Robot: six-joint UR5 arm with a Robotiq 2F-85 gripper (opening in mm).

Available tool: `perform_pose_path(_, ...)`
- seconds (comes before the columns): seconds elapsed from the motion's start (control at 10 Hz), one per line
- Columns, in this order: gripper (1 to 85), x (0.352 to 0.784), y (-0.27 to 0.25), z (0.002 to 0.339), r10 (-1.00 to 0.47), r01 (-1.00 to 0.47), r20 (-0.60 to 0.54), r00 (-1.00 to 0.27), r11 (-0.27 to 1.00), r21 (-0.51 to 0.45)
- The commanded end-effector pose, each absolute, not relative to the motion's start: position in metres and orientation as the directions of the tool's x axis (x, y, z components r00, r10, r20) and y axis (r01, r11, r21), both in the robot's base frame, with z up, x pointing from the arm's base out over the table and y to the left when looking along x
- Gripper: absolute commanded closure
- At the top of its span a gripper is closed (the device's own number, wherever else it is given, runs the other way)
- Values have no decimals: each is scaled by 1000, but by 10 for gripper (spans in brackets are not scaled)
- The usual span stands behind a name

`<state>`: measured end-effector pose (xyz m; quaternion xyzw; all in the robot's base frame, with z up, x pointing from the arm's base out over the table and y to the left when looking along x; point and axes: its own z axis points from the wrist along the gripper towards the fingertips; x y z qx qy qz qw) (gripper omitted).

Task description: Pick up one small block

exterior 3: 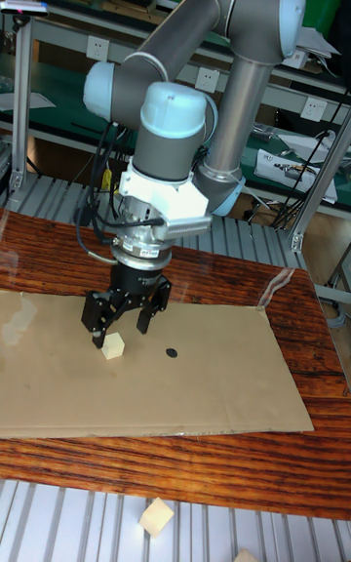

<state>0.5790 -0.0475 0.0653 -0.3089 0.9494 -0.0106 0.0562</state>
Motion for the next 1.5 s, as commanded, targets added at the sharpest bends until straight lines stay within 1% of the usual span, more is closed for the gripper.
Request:
perform_pose_path(0.0,87,582,-43,60,-563,-563,-122,-818,826,-37)
perform_pose_path(0.1,87,575,-40,59,-538,-540,-106,-836,841,-9)
perform_pose_path(0.3,113,560,-59,58,-534,-533,-17,-845,845,-41)
perform_pose_path(0.4,123,562,-70,56,-542,-541,2,-840,838,-76)
perform_pose_path(0.5,133,574,-76,37,-567,-565,5,-824,819,-101)
perform_pose_path(0.6,133,581,-66,8,-571,-570,-25,-820,820,-54)
perform_pose_path(0.7,127,583,-60,-10,-575,-575,-51,-817,818,-12)
perform_pose_path(0.8,127,578,-55,-19,-566,-569,-60,-822,822,32)
perform_pose_path(1.0,130,570,-54,-18,-559,-561,-52,-827,826,53)
perform_pose_path(1.1,213,564,-52,-14,-540,-542,-43,-840,837,70)
perform_pose_path(1.2,670,559,-61,-6,-509,-509,-10,-860,860,38)
perform_pose_path(1.3,843,554,-69,10,-489,-489,17,-872,872,-5)
perform_pose_path(1.4,847,545,-50,31,-449,-448,20,-893,893,35)
